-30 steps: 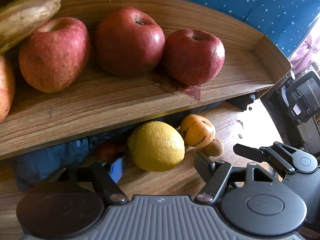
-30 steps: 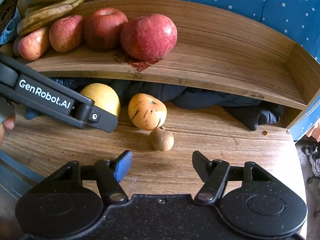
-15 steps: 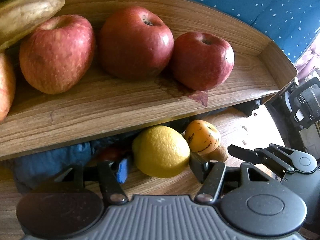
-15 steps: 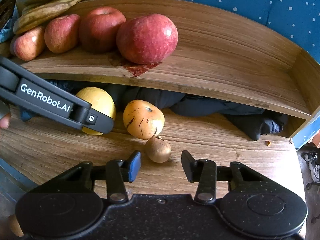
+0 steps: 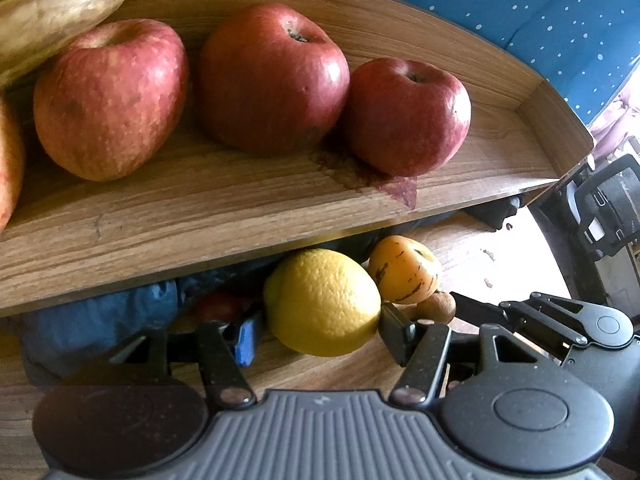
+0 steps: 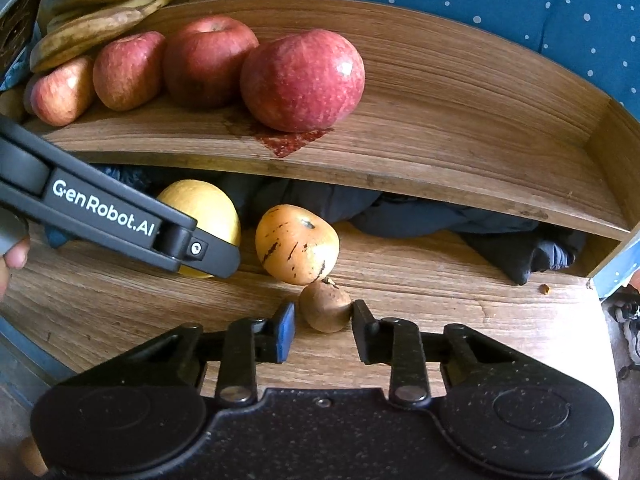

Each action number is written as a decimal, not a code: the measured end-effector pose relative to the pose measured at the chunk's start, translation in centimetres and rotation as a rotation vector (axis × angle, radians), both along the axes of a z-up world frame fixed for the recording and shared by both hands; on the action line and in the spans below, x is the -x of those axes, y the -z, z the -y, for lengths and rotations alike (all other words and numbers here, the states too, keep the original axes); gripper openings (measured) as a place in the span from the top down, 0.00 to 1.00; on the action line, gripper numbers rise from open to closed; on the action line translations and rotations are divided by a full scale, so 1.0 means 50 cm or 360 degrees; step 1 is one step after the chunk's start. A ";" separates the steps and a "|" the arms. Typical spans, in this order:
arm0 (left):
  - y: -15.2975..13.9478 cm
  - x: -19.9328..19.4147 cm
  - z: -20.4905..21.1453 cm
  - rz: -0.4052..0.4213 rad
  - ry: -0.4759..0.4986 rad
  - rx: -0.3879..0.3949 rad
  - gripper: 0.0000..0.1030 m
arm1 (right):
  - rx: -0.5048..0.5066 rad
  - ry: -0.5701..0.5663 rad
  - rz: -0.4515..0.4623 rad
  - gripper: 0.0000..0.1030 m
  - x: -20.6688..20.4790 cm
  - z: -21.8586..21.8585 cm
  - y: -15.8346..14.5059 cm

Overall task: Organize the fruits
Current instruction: 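Close the left tool on the lemon while the right tool grasps a small brown fruit, then lift the lemon in the left tool while the right tool lifts the brown fruit, then carry the lemon in the left tool over the tray while the right tool carries the brown fruit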

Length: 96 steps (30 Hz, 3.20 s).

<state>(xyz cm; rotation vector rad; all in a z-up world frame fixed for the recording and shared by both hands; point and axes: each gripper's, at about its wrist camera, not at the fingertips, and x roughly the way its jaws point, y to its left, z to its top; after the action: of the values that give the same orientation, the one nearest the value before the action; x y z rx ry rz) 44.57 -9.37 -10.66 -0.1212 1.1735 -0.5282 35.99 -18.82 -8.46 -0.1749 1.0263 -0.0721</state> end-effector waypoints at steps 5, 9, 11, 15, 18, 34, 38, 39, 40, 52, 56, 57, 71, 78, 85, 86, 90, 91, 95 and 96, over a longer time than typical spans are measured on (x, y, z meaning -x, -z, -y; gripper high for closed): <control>0.000 0.008 -0.002 0.0000 0.0014 -0.0003 0.37 | -0.0018 0.0006 0.0000 0.71 0.015 -0.002 -0.003; -0.002 0.018 -0.004 -0.0004 0.0040 -0.0002 0.37 | -0.0033 0.0009 -0.0001 0.71 0.027 -0.006 -0.003; -0.002 0.023 -0.006 -0.0008 0.0056 0.0000 0.37 | -0.0041 0.0013 0.0002 0.71 0.036 -0.008 -0.005; -0.003 0.039 -0.013 -0.0025 0.0088 -0.0003 0.37 | -0.0053 0.0030 0.0001 0.71 0.047 -0.010 -0.008; -0.003 0.049 -0.022 -0.0037 0.0100 -0.0008 0.37 | -0.0057 0.0034 0.0003 0.71 0.060 -0.018 -0.009; -0.013 0.080 -0.064 -0.0075 0.0113 -0.0004 0.37 | -0.0089 0.0019 0.0007 0.71 0.090 -0.070 -0.014; -0.014 0.077 -0.061 -0.0059 0.0122 -0.0003 0.37 | -0.0084 0.0023 0.0008 0.71 0.095 -0.076 -0.013; -0.014 0.076 -0.059 -0.0056 0.0129 -0.0003 0.37 | -0.0082 0.0027 0.0008 0.71 0.097 -0.076 -0.014; -0.013 0.074 -0.058 -0.0057 0.0137 -0.0001 0.37 | -0.0080 0.0031 0.0010 0.71 0.099 -0.076 -0.015; -0.017 0.089 -0.059 -0.0025 0.0145 0.0001 0.38 | -0.0069 0.0059 0.0040 0.71 0.122 -0.083 -0.024; -0.025 0.101 -0.064 -0.0012 0.0134 0.0001 0.38 | -0.0077 0.0046 0.0051 0.71 0.130 -0.090 -0.029; -0.028 0.103 -0.066 -0.0006 0.0129 0.0002 0.38 | -0.0080 0.0043 0.0055 0.71 0.133 -0.092 -0.030; -0.065 0.163 -0.101 0.0048 0.0007 0.0012 0.38 | -0.0116 -0.0059 0.0085 0.71 0.181 -0.127 -0.049; -0.079 0.213 -0.146 0.0055 -0.0110 0.0002 0.38 | -0.0139 -0.0167 0.0090 0.71 0.210 -0.153 -0.057; -0.083 0.270 -0.195 0.0050 -0.0237 -0.0016 0.38 | -0.0161 -0.0275 0.0074 0.71 0.246 -0.186 -0.058; -0.083 0.277 -0.201 0.0047 -0.0252 -0.0019 0.38 | -0.0165 -0.0290 0.0070 0.71 0.252 -0.191 -0.058; -0.081 0.307 -0.225 0.0034 -0.0312 -0.0034 0.38 | -0.0189 -0.0348 0.0050 0.71 0.271 -0.208 -0.055; -0.081 0.314 -0.229 0.0030 -0.0327 -0.0037 0.38 | -0.0194 -0.0363 0.0043 0.71 0.276 -0.213 -0.053; -0.079 0.339 -0.246 0.0015 -0.0378 -0.0048 0.38 | -0.0213 -0.0422 0.0020 0.71 0.292 -0.230 -0.049; -0.078 0.344 -0.249 0.0011 -0.0388 -0.0051 0.38 | -0.0217 -0.0435 0.0014 0.71 0.296 -0.234 -0.047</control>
<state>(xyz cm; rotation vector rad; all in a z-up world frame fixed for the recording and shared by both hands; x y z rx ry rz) 27.37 3.06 -6.75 -0.2316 1.1411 -0.2944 21.18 -7.11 -6.10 -0.1885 0.9865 0.2444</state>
